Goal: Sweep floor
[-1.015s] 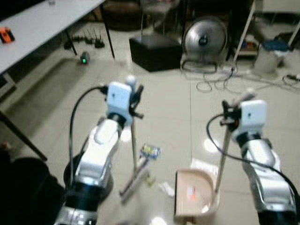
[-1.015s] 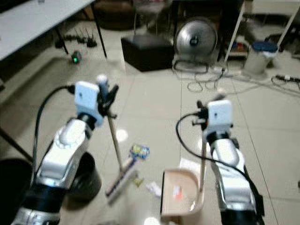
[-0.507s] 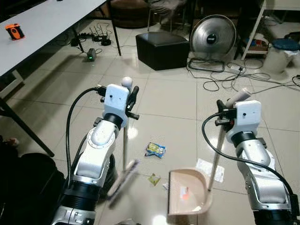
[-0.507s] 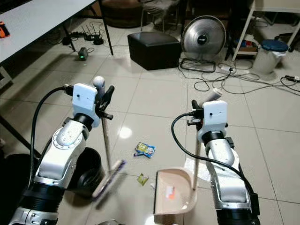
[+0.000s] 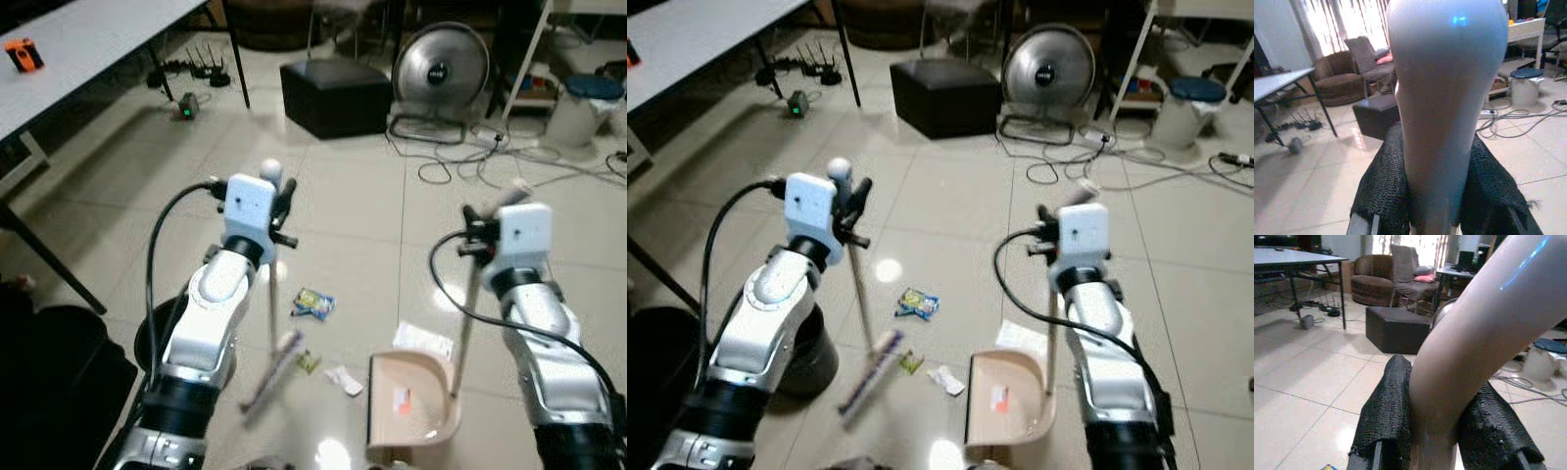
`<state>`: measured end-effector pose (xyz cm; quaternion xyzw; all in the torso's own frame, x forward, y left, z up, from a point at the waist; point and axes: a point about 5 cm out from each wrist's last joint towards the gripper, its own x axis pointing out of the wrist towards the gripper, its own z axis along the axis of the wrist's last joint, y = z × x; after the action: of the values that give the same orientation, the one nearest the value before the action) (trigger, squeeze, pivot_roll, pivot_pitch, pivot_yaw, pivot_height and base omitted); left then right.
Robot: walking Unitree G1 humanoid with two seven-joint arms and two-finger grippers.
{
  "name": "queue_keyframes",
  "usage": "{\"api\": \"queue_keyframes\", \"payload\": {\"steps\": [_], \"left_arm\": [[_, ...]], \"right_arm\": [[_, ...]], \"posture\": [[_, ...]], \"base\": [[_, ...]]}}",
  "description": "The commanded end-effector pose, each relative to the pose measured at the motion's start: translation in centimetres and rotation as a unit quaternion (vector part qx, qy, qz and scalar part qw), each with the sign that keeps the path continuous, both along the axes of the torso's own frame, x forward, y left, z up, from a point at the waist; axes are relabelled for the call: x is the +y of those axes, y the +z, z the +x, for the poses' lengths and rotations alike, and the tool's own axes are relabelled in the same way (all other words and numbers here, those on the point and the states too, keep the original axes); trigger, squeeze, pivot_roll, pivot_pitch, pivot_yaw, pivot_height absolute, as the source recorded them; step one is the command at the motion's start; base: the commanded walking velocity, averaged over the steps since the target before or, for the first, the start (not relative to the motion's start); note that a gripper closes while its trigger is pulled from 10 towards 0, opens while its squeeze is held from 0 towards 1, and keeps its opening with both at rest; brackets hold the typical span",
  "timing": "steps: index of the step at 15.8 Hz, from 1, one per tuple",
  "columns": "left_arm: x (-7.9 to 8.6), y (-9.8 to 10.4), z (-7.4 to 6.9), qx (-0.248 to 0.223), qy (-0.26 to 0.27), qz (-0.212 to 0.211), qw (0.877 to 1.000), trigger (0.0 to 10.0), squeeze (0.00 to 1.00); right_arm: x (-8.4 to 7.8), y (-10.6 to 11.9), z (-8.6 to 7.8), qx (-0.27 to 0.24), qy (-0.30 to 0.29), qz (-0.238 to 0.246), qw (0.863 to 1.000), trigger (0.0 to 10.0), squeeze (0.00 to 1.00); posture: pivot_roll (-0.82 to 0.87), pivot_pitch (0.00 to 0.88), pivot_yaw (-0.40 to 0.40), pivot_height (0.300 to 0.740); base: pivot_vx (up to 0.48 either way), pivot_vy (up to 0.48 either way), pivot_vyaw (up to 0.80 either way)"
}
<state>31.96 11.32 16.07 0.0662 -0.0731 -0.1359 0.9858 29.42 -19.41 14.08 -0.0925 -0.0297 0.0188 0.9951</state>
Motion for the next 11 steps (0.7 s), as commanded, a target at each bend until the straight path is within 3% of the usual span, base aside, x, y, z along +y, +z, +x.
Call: {"api": "queue_keyframes", "payload": {"steps": [1, 5, 11], "left_arm": [[0.5, 1.2, 0.8, -0.031, 0.017, 0.018, 0.999, 10.0, 0.00], [0.0, 1.4, 1.8, -0.041, 0.025, 0.014, 0.999, 10.0, 0.00], [-1.1, 0.9, 2.0, -0.057, 0.028, -0.016, 0.998, 10.0, 0.00]], "right_arm": [[0.3, 0.5, 0.6, -0.016, 0.011, -0.012, 1.000, 10.0, 0.00], [-0.6, 0.2, 2.1, -0.016, -0.006, -0.046, 0.999, 10.0, 0.00], [-0.9, 0.5, 4.5, -0.042, 0.000, -0.064, 0.997, 10.0, 0.00]], "posture": [[0.00, 0.099, 0.095, 0.740], [0.01, 0.166, 0.113, 0.740], [0.02, 0.290, 0.078, 0.740]], "base": [[0.000, 0.000, 0.00], [0.000, 0.000, 0.00], [0.000, 0.000, 0.00]]}}
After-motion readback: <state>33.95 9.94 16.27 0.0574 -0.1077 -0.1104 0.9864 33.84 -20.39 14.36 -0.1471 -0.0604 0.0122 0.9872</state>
